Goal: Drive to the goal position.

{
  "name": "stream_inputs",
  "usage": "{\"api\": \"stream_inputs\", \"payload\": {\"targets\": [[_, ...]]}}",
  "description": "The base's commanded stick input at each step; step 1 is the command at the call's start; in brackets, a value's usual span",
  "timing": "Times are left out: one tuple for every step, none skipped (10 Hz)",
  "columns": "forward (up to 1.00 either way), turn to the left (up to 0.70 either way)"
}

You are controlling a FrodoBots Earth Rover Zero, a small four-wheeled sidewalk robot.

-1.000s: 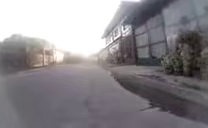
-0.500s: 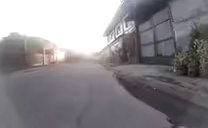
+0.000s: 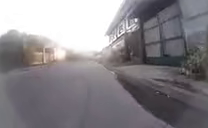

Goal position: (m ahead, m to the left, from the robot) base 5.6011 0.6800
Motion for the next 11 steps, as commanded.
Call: {"api": "stream_inputs", "payload": {"targets": [[1.0,0.01],[1.0,0.01],[1.0,0.01],[1.0,0.01],[1.0,0.01],[1.0,0.16],[1.0,0.41],[1.0,0.41],[1.0,0.36],[1.0,0.02],[1.0,0.01]]}}
